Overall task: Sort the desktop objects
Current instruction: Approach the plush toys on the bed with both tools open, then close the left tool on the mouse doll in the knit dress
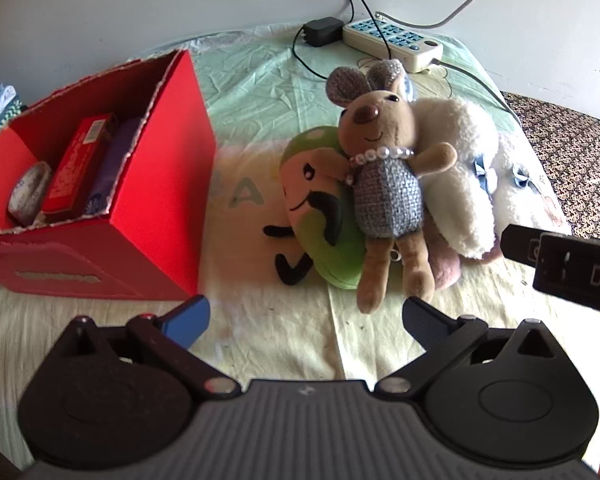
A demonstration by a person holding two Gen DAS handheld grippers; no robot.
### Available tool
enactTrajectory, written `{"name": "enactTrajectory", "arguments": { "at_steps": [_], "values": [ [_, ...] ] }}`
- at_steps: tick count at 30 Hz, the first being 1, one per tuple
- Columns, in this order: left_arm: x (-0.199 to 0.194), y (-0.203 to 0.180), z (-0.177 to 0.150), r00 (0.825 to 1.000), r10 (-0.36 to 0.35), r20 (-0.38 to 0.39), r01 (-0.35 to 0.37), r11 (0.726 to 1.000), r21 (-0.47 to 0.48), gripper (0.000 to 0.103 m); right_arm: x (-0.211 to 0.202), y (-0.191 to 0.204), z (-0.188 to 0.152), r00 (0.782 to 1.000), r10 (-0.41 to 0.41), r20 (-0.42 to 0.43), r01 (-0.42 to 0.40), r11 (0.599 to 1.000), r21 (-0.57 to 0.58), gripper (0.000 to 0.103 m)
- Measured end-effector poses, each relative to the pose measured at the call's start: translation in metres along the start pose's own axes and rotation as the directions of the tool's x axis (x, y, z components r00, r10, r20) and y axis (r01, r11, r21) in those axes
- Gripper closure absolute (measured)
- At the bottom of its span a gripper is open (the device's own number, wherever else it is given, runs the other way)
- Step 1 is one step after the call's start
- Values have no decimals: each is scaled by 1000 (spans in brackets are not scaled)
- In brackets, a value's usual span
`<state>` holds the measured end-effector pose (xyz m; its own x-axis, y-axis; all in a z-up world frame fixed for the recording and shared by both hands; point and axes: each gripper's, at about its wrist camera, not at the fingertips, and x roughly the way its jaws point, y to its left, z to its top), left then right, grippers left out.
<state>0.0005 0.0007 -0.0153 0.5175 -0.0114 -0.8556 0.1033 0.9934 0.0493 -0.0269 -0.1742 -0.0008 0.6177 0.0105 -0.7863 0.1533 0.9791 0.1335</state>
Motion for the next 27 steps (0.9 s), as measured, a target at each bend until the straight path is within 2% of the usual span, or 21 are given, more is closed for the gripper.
{"name": "enactTrajectory", "arguments": {
  "at_steps": [5,8,10,12,15,20,24,27],
  "values": [
    [-12,5,-2,996,-68,53,64,996,62,2,-2,-9,4,1000,6,29,-5,1000,-21,19],
    [-20,7,3,991,-97,96,86,989,117,3,-4,-18,12,998,42,40,-41,999,-24,19],
    [-21,7,11,985,-118,123,100,985,140,7,-5,-22,19,997,69,47,-68,997,-21,22],
    [-19,8,22,982,-130,140,110,984,141,16,-5,-22,28,993,106,56,-105,994,-37,26],
    [-12,12,37,975,-153,161,139,986,93,14,-9,-21,38,986,144,86,-140,989,-54,28],
    [4,7,43,961,-237,142,230,971,65,15,-12,-15,44,975,189,120,-181,980,-80,31],
    [16,-4,39,963,-239,122,227,969,101,27,-10,0,48,954,283,101,-271,956,-117,35],
    [21,-4,38,964,-246,103,234,965,121,33,-10,11,51,945,305,118,-283,944,-172,36]
  ]
}}
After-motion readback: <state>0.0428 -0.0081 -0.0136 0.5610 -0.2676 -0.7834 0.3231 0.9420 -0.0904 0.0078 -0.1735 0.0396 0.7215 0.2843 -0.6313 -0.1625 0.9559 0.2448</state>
